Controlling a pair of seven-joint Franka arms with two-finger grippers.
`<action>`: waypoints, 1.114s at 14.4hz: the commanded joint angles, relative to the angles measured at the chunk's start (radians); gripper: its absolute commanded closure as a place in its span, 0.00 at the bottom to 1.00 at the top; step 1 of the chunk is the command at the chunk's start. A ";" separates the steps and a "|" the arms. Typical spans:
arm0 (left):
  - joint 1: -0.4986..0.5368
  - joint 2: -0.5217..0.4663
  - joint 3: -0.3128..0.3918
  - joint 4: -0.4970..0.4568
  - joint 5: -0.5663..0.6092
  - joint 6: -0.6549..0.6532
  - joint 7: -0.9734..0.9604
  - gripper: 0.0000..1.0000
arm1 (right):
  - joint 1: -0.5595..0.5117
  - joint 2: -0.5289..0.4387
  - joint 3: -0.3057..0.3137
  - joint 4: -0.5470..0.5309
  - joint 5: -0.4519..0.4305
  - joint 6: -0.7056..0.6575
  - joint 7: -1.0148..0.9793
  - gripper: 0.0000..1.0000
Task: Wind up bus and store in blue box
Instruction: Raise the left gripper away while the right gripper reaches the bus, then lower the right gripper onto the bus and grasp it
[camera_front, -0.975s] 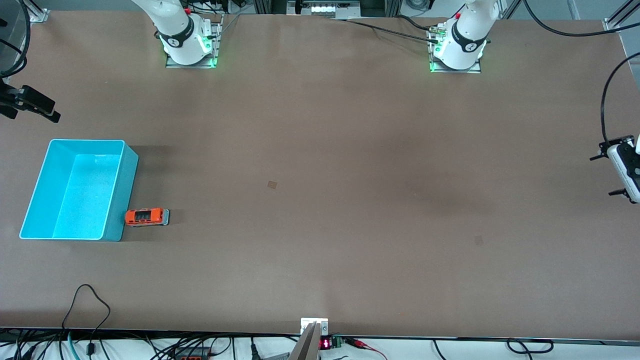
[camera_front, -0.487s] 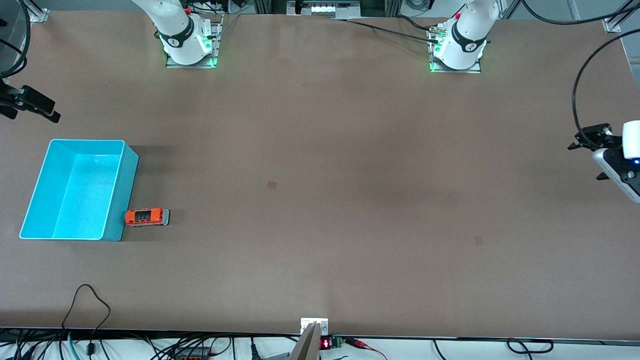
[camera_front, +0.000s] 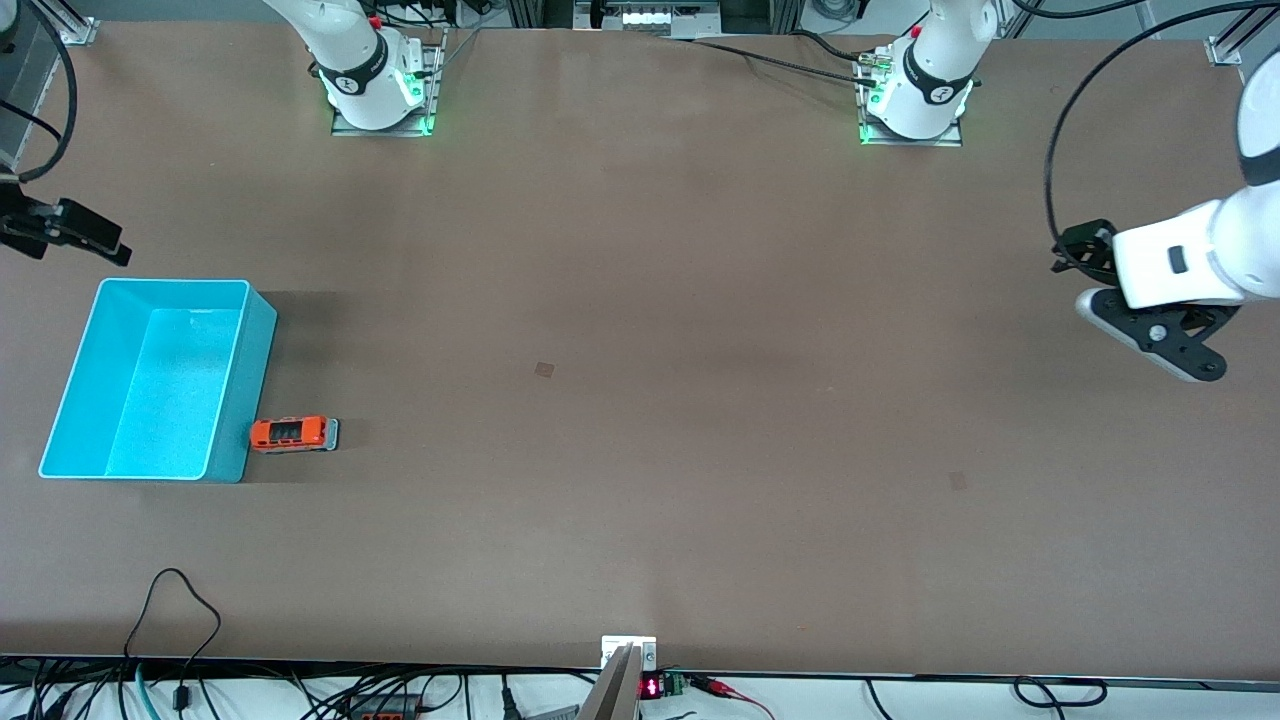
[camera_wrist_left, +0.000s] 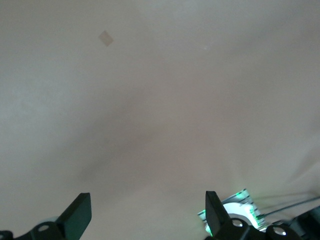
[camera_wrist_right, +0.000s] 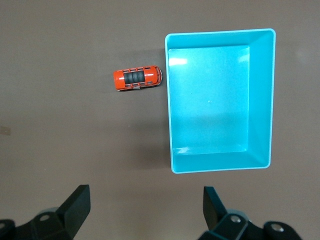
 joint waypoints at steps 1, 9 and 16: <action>0.000 0.007 -0.022 0.048 -0.004 -0.031 -0.154 0.00 | -0.002 0.050 0.007 0.032 0.009 0.009 -0.082 0.00; -0.155 -0.195 0.193 -0.198 -0.067 0.156 -0.500 0.00 | 0.061 0.191 0.015 0.046 0.002 0.091 -0.144 0.00; -0.210 -0.338 0.276 -0.403 -0.095 0.324 -0.528 0.00 | 0.055 0.358 0.015 0.137 0.016 0.136 -0.615 0.00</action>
